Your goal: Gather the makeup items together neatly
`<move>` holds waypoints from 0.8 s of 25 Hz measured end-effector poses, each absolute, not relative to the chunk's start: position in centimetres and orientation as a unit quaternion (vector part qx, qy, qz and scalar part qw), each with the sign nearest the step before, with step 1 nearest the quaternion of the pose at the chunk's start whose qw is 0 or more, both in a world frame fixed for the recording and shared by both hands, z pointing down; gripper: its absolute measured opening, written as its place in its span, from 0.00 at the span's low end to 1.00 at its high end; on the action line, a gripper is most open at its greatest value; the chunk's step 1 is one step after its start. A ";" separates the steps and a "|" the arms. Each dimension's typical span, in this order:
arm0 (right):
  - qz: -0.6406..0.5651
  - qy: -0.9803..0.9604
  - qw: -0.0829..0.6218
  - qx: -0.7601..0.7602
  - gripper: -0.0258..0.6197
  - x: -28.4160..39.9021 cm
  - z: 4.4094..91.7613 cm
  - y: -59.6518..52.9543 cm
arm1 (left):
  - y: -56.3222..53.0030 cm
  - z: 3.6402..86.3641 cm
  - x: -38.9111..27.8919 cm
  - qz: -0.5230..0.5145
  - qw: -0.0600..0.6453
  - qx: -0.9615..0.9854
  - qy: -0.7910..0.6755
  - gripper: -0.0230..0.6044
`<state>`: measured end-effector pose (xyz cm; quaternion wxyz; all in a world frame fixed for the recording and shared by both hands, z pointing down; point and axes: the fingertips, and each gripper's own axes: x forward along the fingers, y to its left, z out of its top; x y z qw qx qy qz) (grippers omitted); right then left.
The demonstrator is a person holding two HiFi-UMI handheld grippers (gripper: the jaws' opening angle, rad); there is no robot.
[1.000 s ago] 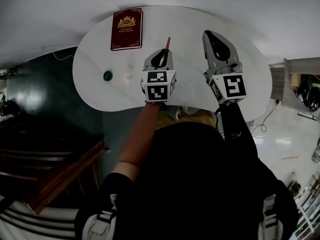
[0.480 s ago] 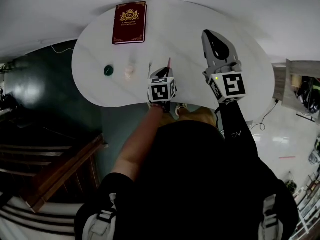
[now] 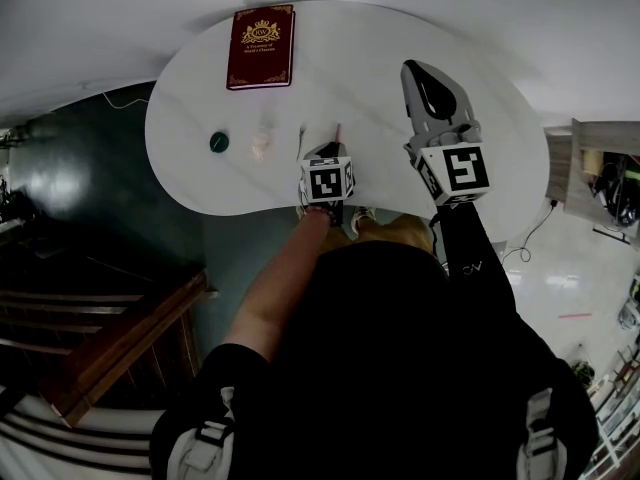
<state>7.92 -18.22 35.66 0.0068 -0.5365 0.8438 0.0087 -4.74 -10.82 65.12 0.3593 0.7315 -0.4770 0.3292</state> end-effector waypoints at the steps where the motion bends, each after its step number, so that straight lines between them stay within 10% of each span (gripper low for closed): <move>1: 0.011 0.845 0.015 -0.535 0.05 7.7 35.2 -18.3 | -10.9 65.0 -4.7 0.327 0.359 0.732 -0.477 0.11; 7: 0.008 0.846 -0.015 -0.534 0.05 7.7 36.4 -18.0 | -10.7 64.3 -3.7 0.317 0.359 0.752 -0.453 0.28; 20: 0.025 0.845 -0.009 -0.535 0.05 3.9 34.3 -18.3 | -17.2 51.7 -9.9 0.239 0.186 0.822 -0.482 0.28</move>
